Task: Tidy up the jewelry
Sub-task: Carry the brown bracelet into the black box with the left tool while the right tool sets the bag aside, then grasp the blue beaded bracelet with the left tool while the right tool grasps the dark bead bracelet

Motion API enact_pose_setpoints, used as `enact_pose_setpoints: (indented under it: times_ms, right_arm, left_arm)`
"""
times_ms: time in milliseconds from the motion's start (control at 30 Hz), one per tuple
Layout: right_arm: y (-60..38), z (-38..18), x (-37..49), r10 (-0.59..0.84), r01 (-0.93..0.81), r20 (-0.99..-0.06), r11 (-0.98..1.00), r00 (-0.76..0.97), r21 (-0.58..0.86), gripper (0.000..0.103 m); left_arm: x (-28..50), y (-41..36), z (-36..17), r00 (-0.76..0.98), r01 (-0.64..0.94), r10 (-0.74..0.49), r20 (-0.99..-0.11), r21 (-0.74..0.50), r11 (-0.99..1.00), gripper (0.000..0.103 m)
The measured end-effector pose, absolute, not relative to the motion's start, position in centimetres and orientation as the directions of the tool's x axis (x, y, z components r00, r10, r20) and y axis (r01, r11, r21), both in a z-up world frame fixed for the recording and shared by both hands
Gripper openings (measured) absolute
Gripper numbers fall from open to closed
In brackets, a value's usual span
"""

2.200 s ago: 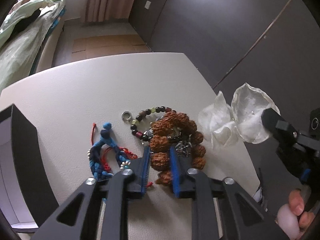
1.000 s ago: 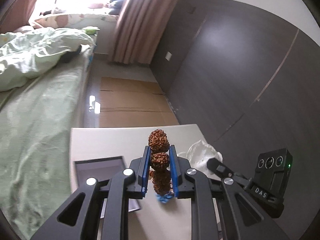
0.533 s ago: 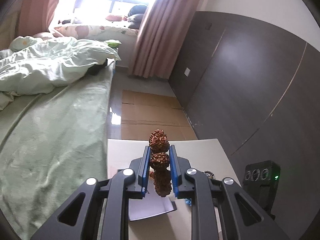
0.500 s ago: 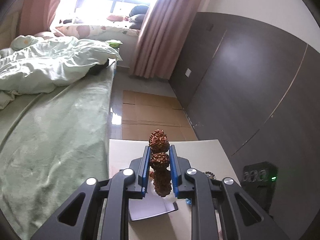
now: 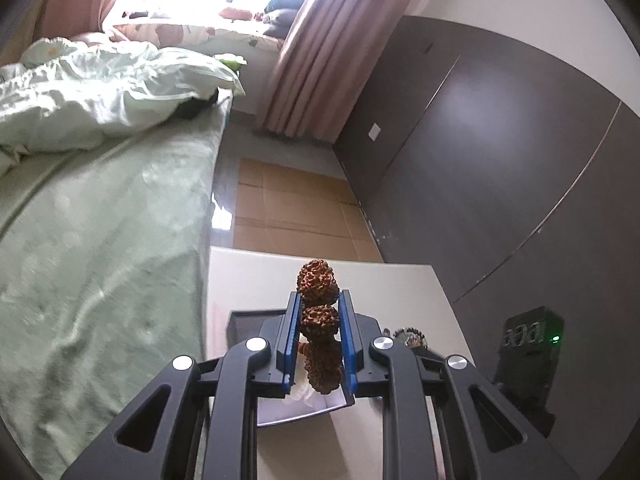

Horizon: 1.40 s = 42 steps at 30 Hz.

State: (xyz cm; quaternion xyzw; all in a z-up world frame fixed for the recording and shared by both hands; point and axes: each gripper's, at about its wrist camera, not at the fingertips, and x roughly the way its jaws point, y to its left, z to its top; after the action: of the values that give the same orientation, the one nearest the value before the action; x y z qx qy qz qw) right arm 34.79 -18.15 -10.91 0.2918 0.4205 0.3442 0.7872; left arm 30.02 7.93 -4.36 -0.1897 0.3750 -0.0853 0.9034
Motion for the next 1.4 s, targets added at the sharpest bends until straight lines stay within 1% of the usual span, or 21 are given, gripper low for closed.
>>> enact_pose_setpoints:
  times_ms: [167,200,267,300,333,367,400,433,667,933,1000,1133,1200,1267,1400]
  right_arm:
    - [-20.0,-11.6,35.3,0.749,-0.256,-0.508,0.638,0.425,0.726,0.091]
    - [-20.3,-11.7,35.3,0.744,-0.252,-0.513,0.643,0.428,0.723,0.091]
    - [-21.0,-11.6,35.3,0.739,-0.25,-0.517,0.648,0.432,0.719,0.091]
    - [-21.4,-11.6,35.3,0.737,-0.251,-0.519,0.652,0.434,0.715,0.091]
    - [-21.7,-11.6,35.3,0.733,-0.251,-0.524,0.657,0.435,0.711,0.091]
    - [-21.9,-11.6,35.2,0.729,-0.251,-0.528,0.662,0.435,0.707,0.091]
    - [-22.3,-11.6,35.2,0.724,-0.249,-0.534,0.668,0.436,0.702,0.091]
    - [-22.6,-11.6,35.1,0.72,-0.249,-0.539,0.673,0.438,0.697,0.091]
    - [-25.0,-11.5,34.5,0.679,-0.238,-0.565,0.713,0.469,0.659,0.091]
    - [-27.9,-12.0,34.3,0.635,-0.196,-0.593,0.747,0.495,0.635,0.091]
    - [-28.7,-12.3,34.3,0.62,-0.172,-0.605,0.755,0.5,0.632,0.091]
    - [-30.0,-13.1,34.2,0.609,-0.137,-0.623,0.76,0.491,0.635,0.089]
    - [-30.4,-13.4,34.3,0.612,-0.128,-0.626,0.757,0.484,0.641,0.077]
    - [-30.7,-13.9,34.4,0.612,-0.108,-0.636,0.756,0.47,0.646,0.074]
    - [-31.6,-15.4,34.5,0.64,-0.042,-0.636,0.718,0.43,0.694,0.06]
  left_arm:
    - [31.3,6.8,-7.5,0.668,0.003,-0.336,-0.664,-0.448,0.894,0.017]
    - [31.6,6.6,-8.1,0.658,0.002,-0.334,-0.674,-0.443,0.897,0.017]
    - [32.0,6.1,-9.1,0.641,-0.021,-0.294,-0.709,-0.399,0.917,0.018]
    - [32.0,5.9,-9.8,0.636,-0.021,-0.285,-0.717,-0.385,0.923,0.026]
    - [31.9,5.8,-10.2,0.631,-0.025,-0.279,-0.724,-0.378,0.925,0.053]
    - [31.7,5.8,-10.4,0.633,-0.033,-0.267,-0.727,-0.37,0.928,0.066]
    - [31.1,5.9,-10.1,0.663,-0.042,-0.244,-0.707,-0.36,0.932,0.079]
    - [30.8,6.0,-9.9,0.681,-0.044,-0.23,-0.695,-0.353,0.935,0.081]
    - [30.2,5.1,-8.7,0.695,-0.023,-0.225,-0.683,-0.333,0.943,0.081]
    - [30.1,1.4,-8.8,0.679,0.046,-0.277,-0.68,-0.337,0.94,0.082]
    - [30.2,0.6,-9.1,0.669,0.057,-0.289,-0.684,-0.341,0.938,0.08]
    - [30.4,-1.2,-9.9,0.635,0.081,-0.34,-0.694,-0.378,0.922,0.071]
    - [30.6,-2.3,-10.3,0.62,0.094,-0.349,-0.703,-0.375,0.922,0.069]
    - [30.7,-3.7,-10.8,0.603,0.109,-0.348,-0.718,-0.359,0.927,0.066]
    - [31.1,-5.7,-11.8,0.579,0.128,-0.343,-0.74,-0.333,0.934,0.06]
